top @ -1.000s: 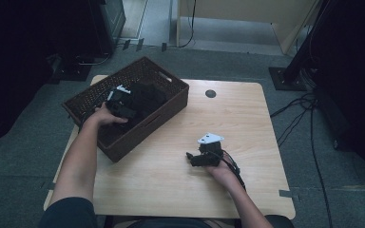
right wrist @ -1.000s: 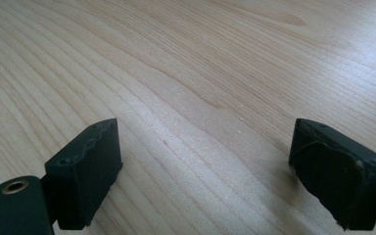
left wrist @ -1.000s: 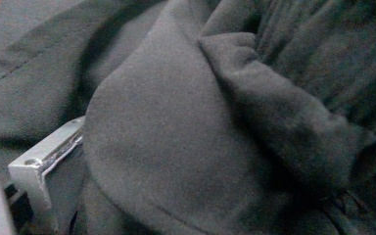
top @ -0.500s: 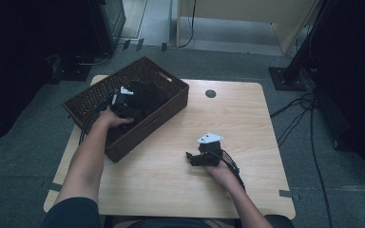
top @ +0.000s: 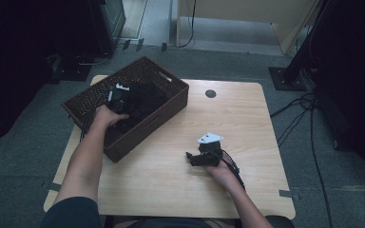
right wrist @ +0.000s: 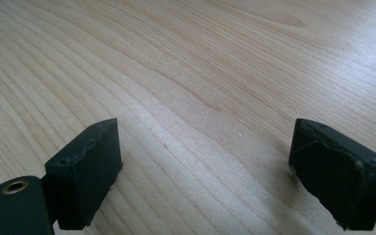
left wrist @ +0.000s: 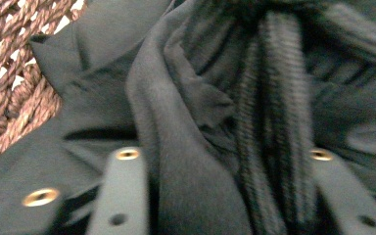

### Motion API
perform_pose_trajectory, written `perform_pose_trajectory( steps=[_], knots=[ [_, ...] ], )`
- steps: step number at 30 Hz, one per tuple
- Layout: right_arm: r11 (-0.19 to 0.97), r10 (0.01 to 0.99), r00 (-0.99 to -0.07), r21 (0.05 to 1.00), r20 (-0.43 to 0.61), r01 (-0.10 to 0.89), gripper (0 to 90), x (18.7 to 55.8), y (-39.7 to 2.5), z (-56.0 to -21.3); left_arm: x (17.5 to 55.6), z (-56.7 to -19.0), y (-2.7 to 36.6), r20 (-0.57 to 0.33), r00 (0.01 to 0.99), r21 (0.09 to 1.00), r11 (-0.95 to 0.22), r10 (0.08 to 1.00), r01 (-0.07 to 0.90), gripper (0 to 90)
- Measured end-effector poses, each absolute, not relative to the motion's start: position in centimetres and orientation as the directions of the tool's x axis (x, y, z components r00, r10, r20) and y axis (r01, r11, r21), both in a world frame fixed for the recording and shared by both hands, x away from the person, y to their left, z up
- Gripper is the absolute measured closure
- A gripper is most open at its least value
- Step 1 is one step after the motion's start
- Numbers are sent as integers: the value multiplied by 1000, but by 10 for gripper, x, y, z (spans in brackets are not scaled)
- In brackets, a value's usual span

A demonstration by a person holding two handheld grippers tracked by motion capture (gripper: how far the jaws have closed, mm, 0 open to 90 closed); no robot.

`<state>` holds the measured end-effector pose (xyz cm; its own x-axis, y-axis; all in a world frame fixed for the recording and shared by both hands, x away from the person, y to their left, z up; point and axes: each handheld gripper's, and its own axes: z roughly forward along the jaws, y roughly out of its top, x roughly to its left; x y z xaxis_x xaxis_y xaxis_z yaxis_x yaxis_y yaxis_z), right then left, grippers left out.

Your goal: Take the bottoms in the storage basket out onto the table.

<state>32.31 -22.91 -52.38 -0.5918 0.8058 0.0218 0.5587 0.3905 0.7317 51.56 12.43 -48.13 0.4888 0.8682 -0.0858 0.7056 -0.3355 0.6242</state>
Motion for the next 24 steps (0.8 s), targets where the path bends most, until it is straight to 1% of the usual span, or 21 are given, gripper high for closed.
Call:
perform_pose_trajectory(
  steps=[1,3,4,5,6,8,9,10,12,14,16,19,22,24],
  knots=[
    [391,806,-592,732,22,559,116,323,-229,-524,516,-480,125,-99,487,619,-330,868,713,652],
    [390,806,-592,732,22,559,116,323,-229,-524,519,-474,130,-170,480,601,-296,861,743,694],
    [391,806,-592,732,22,559,116,323,-229,-524,520,-472,133,-202,472,595,-276,858,755,700],
    [391,806,-592,732,22,559,116,323,-229,-524,521,-470,135,-203,471,591,-275,859,758,694],
    [391,806,-592,732,22,559,116,323,-229,-524,522,-468,134,-196,457,578,-274,867,768,642],
    [391,806,-592,732,22,558,116,323,-229,-524,525,-465,133,-175,439,539,-287,881,792,382],
    [391,806,-592,732,21,559,116,323,-229,-524,526,-462,133,-152,445,526,-309,882,792,292],
    [391,806,-592,732,22,559,116,323,-229,-524,525,-459,133,-139,447,526,-316,884,789,245],
    [391,806,-592,732,21,558,116,323,-229,-524,524,-456,137,-134,438,536,-307,889,787,182],
    [391,805,-593,733,21,557,117,323,-229,-524,524,-452,142,-142,429,524,-300,892,797,173],
    [390,806,-592,733,22,557,117,323,-229,-524,522,-450,147,-127,427,508,-311,895,804,137],
    [390,806,-592,733,22,557,117,323,-229,-524,522,-447,153,-151,394,454,-290,907,842,134],
    [390,806,-592,733,22,557,117,323,-229,-524,524,-452,159,-197,381,392,-284,903,875,136],
    [390,805,-592,733,22,557,117,323,-229,-524,529,-463,163,-252,389,350,-292,886,890,133]
  ],
)
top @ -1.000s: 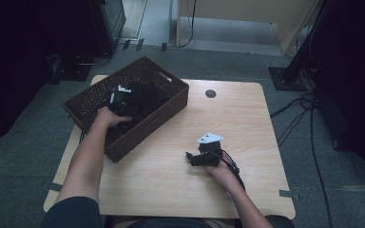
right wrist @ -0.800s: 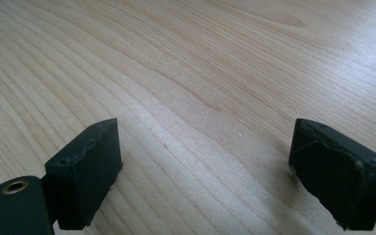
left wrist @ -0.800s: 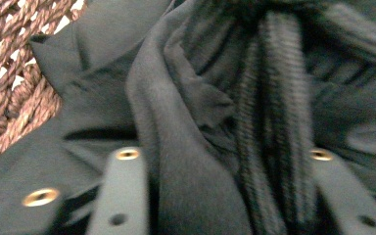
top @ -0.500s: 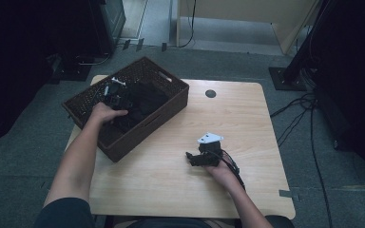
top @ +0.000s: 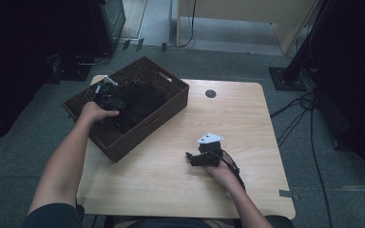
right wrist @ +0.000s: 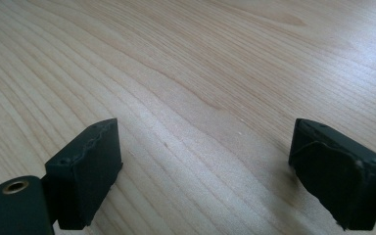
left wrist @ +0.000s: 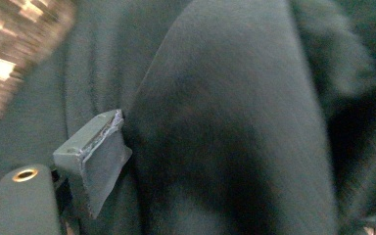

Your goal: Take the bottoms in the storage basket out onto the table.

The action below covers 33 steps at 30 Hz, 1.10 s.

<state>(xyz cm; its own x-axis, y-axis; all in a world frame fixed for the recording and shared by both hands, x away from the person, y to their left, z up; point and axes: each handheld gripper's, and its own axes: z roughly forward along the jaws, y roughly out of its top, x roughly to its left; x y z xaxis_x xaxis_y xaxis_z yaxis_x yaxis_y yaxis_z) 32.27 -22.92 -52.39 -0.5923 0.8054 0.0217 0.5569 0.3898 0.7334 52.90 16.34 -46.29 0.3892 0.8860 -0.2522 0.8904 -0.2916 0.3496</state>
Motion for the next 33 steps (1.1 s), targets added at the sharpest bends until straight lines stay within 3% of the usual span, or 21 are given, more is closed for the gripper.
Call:
perform_pose_trajectory(
  steps=[2,5,7,16,30,33],
  knots=[
    [390,806,-592,733,22,557,117,323,-229,-524,533,-475,166,-289,363,334,-262,886,905,93],
    [390,806,-592,733,21,557,117,323,-229,-524,532,-480,160,-274,376,370,-264,885,891,0],
    [389,806,-591,733,23,559,117,323,-229,-524,530,-483,156,-238,452,435,-321,860,841,0],
    [390,806,-592,733,22,558,116,323,-229,-524,526,-485,138,-182,501,485,-366,846,794,26],
    [390,806,-591,732,21,559,116,323,-229,-524,526,-498,130,-140,492,571,-335,859,749,0],
    [390,806,-591,732,21,559,116,323,-229,-524,521,-497,130,-146,462,586,-300,875,753,64]
  ],
)
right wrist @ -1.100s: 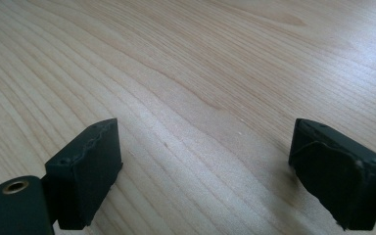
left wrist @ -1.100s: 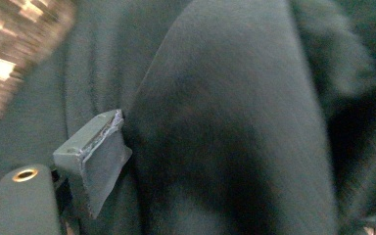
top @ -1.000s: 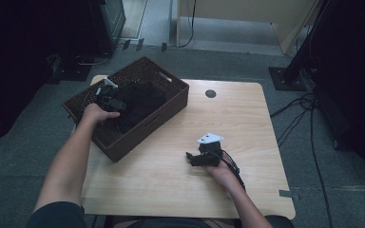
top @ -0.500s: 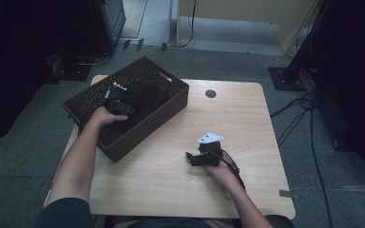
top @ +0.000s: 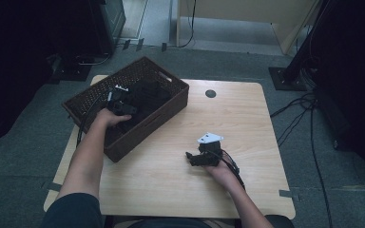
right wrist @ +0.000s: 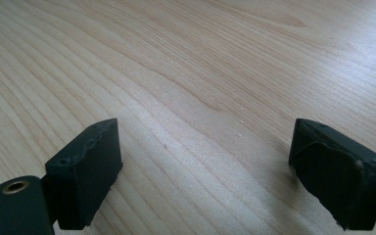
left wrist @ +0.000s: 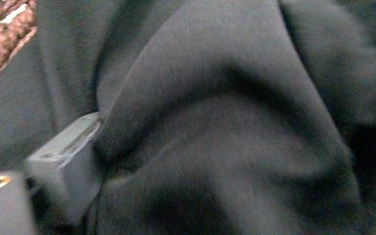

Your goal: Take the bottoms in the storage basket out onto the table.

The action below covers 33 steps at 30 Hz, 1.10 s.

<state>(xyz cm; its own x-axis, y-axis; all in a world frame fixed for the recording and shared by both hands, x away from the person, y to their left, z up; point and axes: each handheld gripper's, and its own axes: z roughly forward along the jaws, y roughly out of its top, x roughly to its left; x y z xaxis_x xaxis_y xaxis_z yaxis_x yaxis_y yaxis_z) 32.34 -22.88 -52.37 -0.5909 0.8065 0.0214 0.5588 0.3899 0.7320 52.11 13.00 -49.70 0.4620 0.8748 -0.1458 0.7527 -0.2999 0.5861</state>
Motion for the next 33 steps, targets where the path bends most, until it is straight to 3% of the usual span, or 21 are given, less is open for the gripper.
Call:
perform_pose_trajectory(
  steps=[4,9,12,20,31,33],
  knots=[
    [389,807,-590,731,22,560,117,323,-229,-524,516,-490,128,-167,453,575,-287,875,766,216],
    [391,806,-592,732,21,558,117,324,-229,-524,513,-486,129,-255,447,546,-254,857,798,513],
    [391,805,-592,732,21,558,117,324,-228,-524,516,-485,130,-295,439,522,-241,849,818,585],
    [388,806,-591,733,24,559,117,324,-228,-524,526,-471,132,-421,418,472,-199,805,859,640],
    [387,807,-590,733,23,559,118,324,-228,-524,532,-417,132,-369,482,555,-228,795,800,642],
    [388,807,-590,733,22,559,118,324,-228,-524,532,-410,134,-405,460,549,-192,790,813,642]
  ],
)
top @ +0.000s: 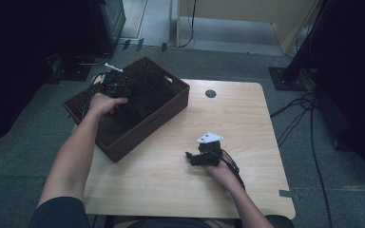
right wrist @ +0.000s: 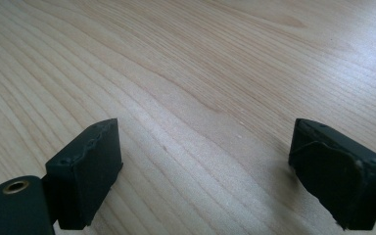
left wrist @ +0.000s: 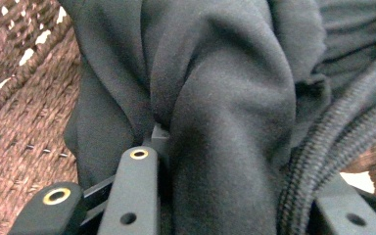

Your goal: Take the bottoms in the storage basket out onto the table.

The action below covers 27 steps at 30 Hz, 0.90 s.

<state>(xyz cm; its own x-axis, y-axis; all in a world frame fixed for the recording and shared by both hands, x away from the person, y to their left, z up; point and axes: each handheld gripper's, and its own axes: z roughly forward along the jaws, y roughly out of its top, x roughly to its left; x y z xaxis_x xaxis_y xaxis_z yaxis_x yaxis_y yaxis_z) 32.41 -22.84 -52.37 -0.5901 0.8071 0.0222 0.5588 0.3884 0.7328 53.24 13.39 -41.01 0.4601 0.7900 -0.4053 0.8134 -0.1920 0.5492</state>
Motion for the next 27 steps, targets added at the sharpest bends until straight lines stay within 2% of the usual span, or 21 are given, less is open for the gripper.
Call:
perform_pose_trajectory(
  steps=[8,16,27],
  knots=[
    [386,809,-588,732,25,562,118,324,-228,-524,529,-380,145,-439,437,574,-129,785,809,642],
    [385,809,-587,732,26,562,118,323,-229,-524,524,-346,153,-426,419,592,-103,802,799,641],
    [384,808,-588,722,40,576,120,324,-229,-522,512,-301,154,-441,438,629,-78,783,773,640]
  ],
)
